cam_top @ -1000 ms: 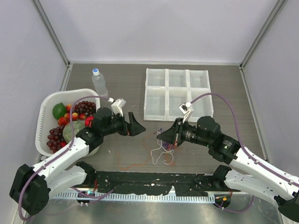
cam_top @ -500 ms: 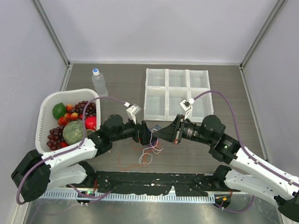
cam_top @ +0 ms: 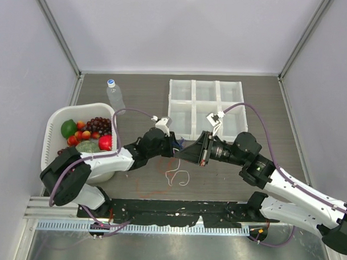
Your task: Untangle the cables
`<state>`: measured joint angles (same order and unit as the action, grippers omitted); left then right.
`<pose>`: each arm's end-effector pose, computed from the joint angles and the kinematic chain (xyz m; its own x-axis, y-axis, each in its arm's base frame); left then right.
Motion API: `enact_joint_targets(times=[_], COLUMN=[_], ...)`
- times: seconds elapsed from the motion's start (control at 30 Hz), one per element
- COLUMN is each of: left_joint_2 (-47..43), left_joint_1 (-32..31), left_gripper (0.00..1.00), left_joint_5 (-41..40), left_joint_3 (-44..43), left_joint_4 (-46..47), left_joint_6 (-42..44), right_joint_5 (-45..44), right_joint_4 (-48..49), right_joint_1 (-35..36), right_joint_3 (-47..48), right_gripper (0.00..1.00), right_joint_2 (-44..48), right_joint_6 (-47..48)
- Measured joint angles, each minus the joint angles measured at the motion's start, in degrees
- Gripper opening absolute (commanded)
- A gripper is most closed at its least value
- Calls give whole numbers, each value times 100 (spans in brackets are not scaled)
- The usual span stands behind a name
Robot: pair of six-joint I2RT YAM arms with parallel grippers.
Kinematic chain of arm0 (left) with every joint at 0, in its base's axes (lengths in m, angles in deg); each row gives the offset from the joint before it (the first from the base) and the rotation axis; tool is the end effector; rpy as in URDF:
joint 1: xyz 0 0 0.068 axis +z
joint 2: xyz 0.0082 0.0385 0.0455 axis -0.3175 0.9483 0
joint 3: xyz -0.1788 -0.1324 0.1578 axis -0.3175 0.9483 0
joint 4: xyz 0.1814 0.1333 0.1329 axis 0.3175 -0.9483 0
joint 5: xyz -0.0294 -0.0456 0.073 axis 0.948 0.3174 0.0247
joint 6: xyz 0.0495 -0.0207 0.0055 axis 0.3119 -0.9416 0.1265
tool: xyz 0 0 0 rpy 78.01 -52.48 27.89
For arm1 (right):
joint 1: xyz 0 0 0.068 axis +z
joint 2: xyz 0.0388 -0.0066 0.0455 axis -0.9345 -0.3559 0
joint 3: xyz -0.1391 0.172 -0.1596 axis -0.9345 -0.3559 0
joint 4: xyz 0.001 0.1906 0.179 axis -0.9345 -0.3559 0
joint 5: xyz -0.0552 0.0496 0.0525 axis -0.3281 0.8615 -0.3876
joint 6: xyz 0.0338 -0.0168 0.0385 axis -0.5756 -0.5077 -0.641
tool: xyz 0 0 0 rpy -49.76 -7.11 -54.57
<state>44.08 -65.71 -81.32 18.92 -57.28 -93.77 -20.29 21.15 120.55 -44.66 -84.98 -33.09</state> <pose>0.1961 -0.2130 0.1905 -0.7450 -0.1821 -0.6418 0.3351 0.7297 -0.5961 0.1125 0.1656 0.3397 -0.7617 0.2168 -0.6105 -0.6085 0.0841 0.7891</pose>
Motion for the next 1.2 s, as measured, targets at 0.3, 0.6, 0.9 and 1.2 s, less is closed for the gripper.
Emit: enact_joint_targets(times=[0.3, 0.6, 0.9, 1.2], left_joint_2=[-273, -2745, -3700, -3740], left_joint_1=[7, 13, 39, 39], left_gripper=[0, 0, 0, 0], left_joint_5=[-898, -2094, -2946, -2940], left_joint_3=[278, 621, 575, 442], left_joint_4=[-557, -1888, -2835, -3058], left_joint_6=[-92, 149, 424, 570], right_joint_5=[-398, -1788, -2684, -2555], right_joint_4=[-1362, -2706, -2914, -2131], right_joint_1=[81, 98, 98, 105], right_joint_3=[706, 234, -612, -1139], right_gripper=[6, 15, 36, 43], right_joint_2=[201, 190, -822, -1226], right_joint_6=[522, 1067, 1241, 1147])
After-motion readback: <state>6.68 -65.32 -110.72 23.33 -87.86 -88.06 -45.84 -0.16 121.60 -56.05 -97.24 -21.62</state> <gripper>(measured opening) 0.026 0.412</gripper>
